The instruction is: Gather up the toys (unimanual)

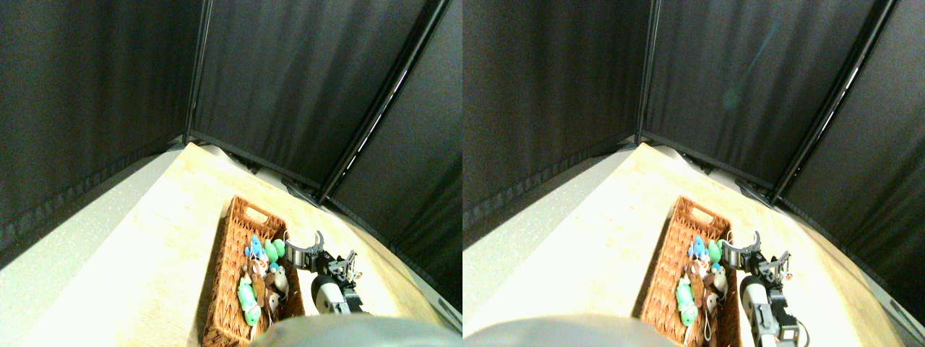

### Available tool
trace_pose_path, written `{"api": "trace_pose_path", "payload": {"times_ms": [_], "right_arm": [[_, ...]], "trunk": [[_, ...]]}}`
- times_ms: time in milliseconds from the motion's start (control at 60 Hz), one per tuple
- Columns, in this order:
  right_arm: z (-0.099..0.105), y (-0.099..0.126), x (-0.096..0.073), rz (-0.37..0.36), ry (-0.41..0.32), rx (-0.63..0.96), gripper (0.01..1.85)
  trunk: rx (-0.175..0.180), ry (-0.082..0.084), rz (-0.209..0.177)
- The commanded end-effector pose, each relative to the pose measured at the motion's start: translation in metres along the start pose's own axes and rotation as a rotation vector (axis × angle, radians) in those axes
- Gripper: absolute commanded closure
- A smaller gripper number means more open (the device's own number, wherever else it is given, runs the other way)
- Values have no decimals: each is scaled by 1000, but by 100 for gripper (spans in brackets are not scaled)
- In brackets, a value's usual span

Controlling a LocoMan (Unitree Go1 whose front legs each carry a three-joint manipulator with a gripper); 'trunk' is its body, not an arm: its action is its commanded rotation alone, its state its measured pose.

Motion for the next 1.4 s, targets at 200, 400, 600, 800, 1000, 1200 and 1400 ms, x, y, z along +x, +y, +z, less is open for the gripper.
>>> {"api": "trace_pose_path", "payload": {"times_ms": [200, 400, 600, 800, 1000, 1200, 1400], "right_arm": [[68, -19, -6, 47, -150, -53, 110], [89, -31, -22, 44, -165, -50, 107], [100, -45, -36, 28, -214, -12, 108], [99, -73, -56, 0, -204, 9, 98], [86, -97, -71, -46, -207, 87, 100], [74, -112, -78, -132, -125, 109, 77], [66, -126, -81, -194, -50, 156, 83]], "trunk": [[94, 47, -86], [133, 69, -138], [153, 88, -165], [155, 98, -164], [151, 100, -160], [140, 104, -152], [133, 106, -149]]}}
